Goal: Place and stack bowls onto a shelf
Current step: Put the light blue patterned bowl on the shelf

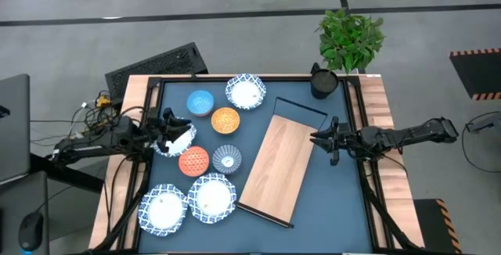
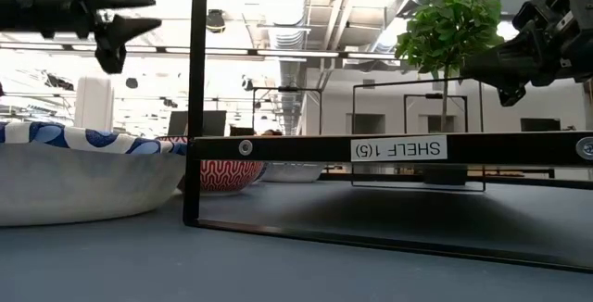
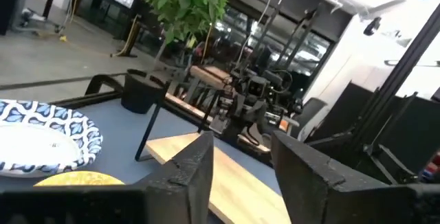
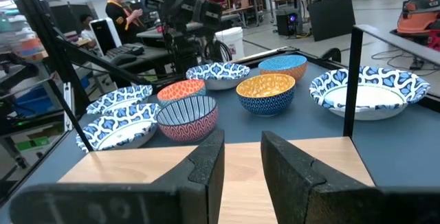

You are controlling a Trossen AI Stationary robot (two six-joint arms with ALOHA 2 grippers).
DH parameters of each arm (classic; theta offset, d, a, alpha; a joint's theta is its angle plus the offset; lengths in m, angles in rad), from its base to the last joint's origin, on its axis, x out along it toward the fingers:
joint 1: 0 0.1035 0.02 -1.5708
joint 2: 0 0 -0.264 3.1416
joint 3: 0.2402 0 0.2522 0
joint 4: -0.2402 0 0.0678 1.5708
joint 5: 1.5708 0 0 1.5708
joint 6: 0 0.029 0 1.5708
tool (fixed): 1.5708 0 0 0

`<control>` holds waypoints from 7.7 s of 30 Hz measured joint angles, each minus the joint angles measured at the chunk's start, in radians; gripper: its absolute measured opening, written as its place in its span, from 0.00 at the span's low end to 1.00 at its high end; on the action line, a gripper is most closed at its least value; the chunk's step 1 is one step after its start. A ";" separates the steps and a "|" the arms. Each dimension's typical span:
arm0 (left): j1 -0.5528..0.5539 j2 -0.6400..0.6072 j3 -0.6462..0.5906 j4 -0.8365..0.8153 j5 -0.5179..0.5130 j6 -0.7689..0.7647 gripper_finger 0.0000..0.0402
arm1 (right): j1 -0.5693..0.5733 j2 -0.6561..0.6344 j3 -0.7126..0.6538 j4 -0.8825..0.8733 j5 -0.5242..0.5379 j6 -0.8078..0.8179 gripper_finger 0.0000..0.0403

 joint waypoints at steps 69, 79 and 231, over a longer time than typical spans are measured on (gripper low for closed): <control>0.843 1.556 0.913 -0.886 0.106 0.597 0.16 | -0.032 0.000 0.000 -0.042 0.005 0.027 0.30; 0.843 1.555 0.913 -0.872 0.100 0.536 0.01 | -0.032 0.000 0.000 -0.042 0.005 0.027 0.30; -0.001 1.883 1.693 -1.199 0.120 0.568 0.00 | -0.039 -0.008 0.645 -0.700 0.385 0.003 0.30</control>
